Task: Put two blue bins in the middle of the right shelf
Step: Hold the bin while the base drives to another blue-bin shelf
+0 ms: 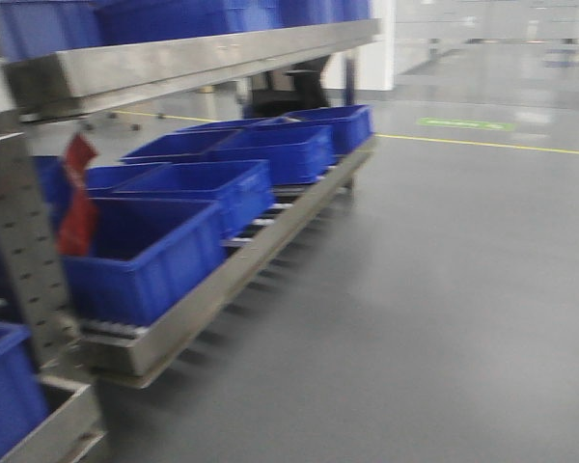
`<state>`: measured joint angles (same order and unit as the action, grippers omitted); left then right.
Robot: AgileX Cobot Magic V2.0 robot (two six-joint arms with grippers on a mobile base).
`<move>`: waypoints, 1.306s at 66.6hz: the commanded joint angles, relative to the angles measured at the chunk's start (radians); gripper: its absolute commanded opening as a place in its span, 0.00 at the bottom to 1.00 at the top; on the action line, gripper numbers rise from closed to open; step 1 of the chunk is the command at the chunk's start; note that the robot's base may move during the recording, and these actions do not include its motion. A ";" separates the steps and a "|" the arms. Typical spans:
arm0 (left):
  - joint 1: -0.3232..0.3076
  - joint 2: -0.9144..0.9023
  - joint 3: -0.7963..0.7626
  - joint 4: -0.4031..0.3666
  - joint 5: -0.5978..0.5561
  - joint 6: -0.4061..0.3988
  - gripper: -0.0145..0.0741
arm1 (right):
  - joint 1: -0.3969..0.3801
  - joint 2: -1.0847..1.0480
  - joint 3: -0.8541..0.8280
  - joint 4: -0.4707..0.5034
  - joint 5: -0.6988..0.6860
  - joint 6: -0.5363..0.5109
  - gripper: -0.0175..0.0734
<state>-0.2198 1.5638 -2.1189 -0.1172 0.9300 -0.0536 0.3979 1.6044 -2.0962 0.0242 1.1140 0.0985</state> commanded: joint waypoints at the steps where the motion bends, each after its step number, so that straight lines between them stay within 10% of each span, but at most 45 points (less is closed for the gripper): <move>1: -0.007 -0.009 -0.007 -0.054 -0.059 -0.009 0.04 | 0.003 -0.010 -0.009 0.043 -0.052 -0.028 0.02; 87: -0.007 -0.009 -0.007 -0.054 -0.059 -0.009 0.04 | 0.003 -0.010 -0.009 0.043 -0.052 -0.028 0.02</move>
<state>-0.2198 1.5638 -2.1189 -0.1153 0.9300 -0.0536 0.3979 1.6059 -2.0962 0.0242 1.1140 0.0985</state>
